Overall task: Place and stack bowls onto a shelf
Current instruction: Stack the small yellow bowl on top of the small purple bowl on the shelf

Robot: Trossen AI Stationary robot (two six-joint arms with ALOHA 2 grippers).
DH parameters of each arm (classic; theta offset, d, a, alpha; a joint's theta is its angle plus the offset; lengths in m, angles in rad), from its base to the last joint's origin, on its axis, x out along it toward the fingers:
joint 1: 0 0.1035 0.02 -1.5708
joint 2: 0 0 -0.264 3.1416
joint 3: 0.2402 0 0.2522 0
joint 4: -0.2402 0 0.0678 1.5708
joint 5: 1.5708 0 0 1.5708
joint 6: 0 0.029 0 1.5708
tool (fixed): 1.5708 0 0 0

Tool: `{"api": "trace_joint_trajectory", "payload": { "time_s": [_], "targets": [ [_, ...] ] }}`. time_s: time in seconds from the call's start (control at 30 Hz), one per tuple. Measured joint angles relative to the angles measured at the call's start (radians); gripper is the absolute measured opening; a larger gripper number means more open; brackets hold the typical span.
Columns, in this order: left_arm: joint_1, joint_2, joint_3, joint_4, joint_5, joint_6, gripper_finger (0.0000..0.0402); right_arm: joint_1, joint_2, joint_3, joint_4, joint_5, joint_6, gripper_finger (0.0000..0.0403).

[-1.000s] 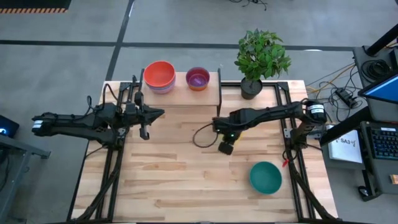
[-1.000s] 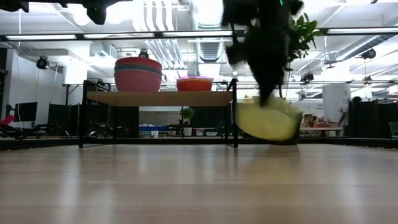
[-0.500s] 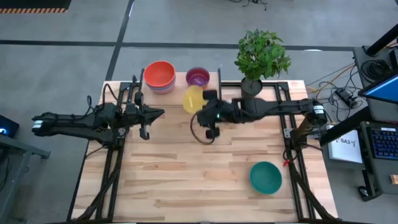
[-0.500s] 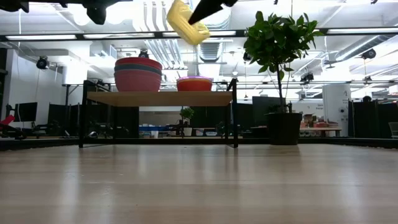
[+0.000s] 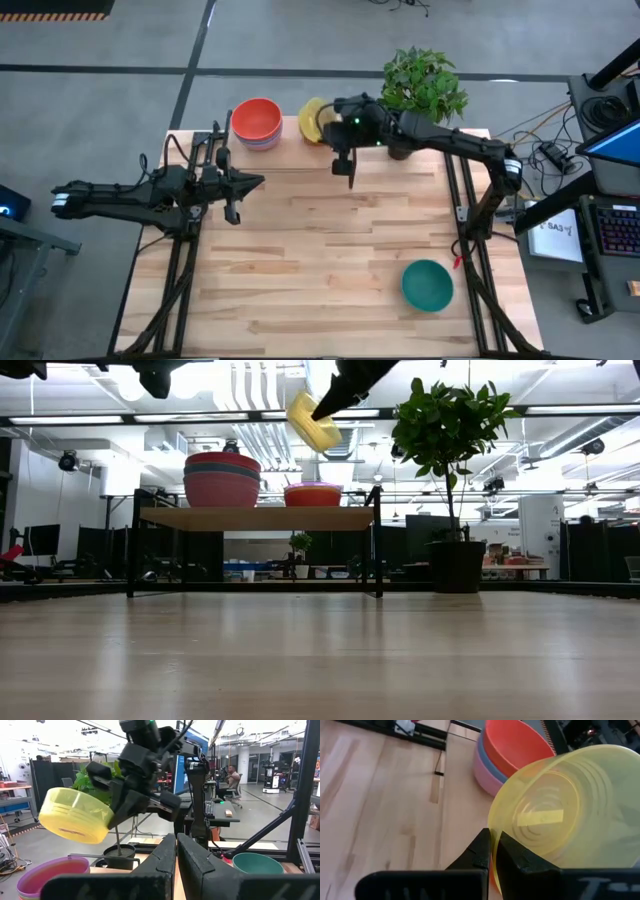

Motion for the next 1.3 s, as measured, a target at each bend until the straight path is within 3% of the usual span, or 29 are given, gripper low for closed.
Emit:
{"api": "trace_joint_trajectory", "payload": {
  "time_s": [0.3, 0.43, 0.63, 0.87, 1.3],
  "targets": [
    [0.0, 0.0, 0.0, 0.014, 0.0, 0.003, 0.0, -0.034, 0.04, -0.002, 0.045, -0.062, 0.044, 0.0009],
    [0.0, 0.001, 0.0, 0.016, 0.0, 0.003, 0.0, -0.024, 0.113, 0.042, 0.034, -0.009, 0.015, 0.0009],
    [0.0, 0.004, 0.001, 0.015, 0.0, 0.003, 0.0, -0.022, 0.247, 0.27, -0.135, 0.147, -0.033, 0.0009],
    [0.0, 0.004, 0.001, 0.012, 0.0, 0.004, 0.0, -0.034, 0.427, 0.562, -0.482, 0.157, -0.065, 0.0009],
    [0.0, 0.007, 0.001, 0.012, -0.001, 0.014, 0.0, -0.055, 0.449, 0.54, -0.473, 0.209, -0.073, 0.0012]
  ]
}}
